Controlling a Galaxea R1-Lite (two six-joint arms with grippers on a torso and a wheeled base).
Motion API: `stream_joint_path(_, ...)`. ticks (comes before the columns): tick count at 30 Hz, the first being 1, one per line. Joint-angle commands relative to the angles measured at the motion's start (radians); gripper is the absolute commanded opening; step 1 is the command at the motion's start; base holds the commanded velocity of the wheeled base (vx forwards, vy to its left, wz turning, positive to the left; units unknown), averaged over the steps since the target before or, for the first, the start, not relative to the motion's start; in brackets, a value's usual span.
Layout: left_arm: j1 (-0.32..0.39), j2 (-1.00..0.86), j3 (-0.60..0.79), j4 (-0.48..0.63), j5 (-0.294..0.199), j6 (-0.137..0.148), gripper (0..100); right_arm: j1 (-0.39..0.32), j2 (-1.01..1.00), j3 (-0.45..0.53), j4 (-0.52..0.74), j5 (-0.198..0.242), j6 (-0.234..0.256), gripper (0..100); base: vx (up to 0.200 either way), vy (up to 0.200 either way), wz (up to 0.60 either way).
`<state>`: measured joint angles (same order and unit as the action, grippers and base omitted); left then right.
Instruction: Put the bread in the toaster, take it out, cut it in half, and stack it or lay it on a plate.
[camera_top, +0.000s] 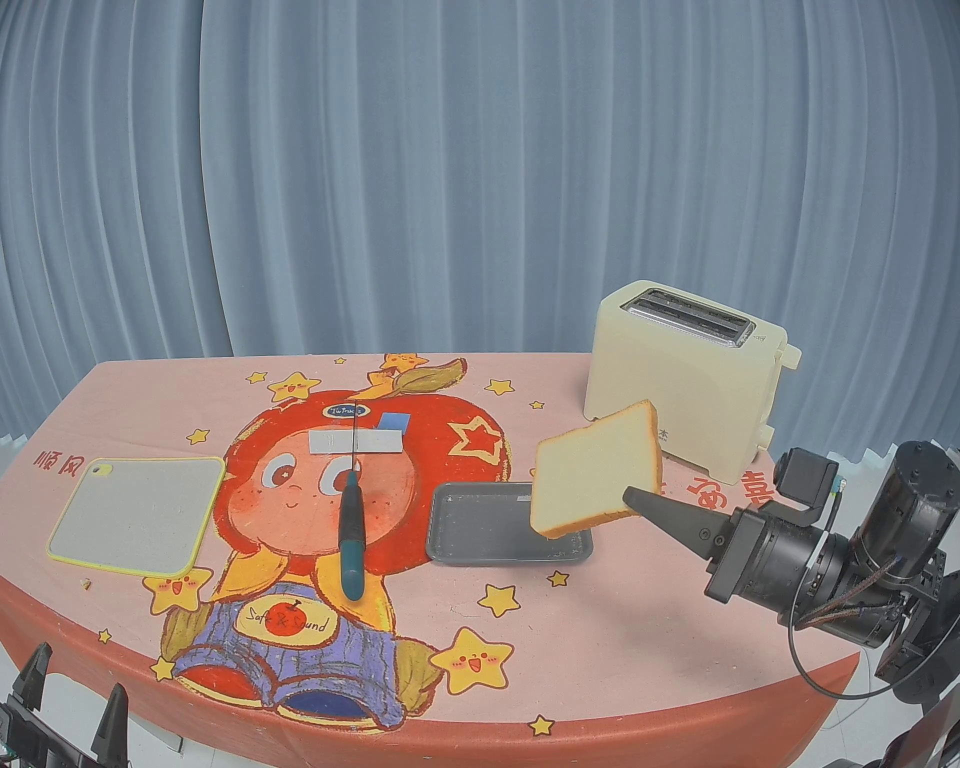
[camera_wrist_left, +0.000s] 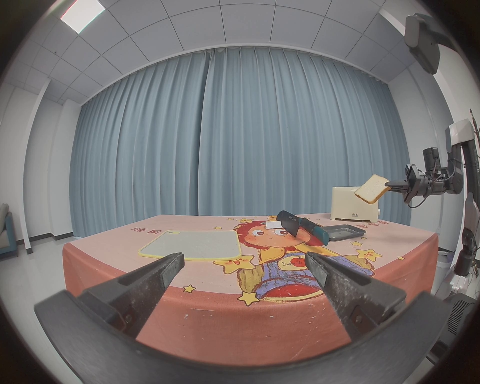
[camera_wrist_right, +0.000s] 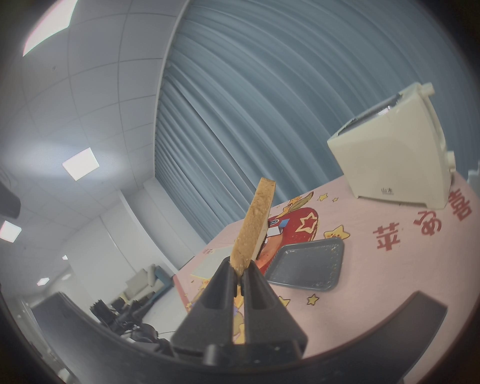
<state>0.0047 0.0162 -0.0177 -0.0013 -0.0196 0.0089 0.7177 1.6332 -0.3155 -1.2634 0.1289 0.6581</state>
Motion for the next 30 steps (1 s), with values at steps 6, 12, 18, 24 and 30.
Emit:
stream_joint_path(6,0.0,-0.015,0.018,0.0,0.0,0.0,100,0.013,-0.003,0.035,-0.002,-0.018,-0.126,0,0.0,0.0,0.0)
stream_joint_path(12,0.0,-0.015,0.018,0.0,0.0,-0.001,100,0.014,-0.019,0.042,-0.001,-0.017,-0.175,0,0.0,0.0,0.0)
stream_joint_path(18,0.0,-0.015,0.018,0.0,0.0,0.0,100,0.014,-0.041,0.05,-0.001,-0.015,-0.226,0,0.0,0.0,0.0)
stream_joint_path(24,0.0,-0.015,0.018,0.0,0.0,-0.001,100,0.016,-0.072,0.073,-0.001,-0.009,-0.311,0,0.0,0.0,0.0)
stream_joint_path(30,0.0,-0.015,0.018,0.0,0.0,0.0,100,0.016,-0.069,0.085,-0.001,-0.008,-0.344,0,0.0,0.0,0.0)
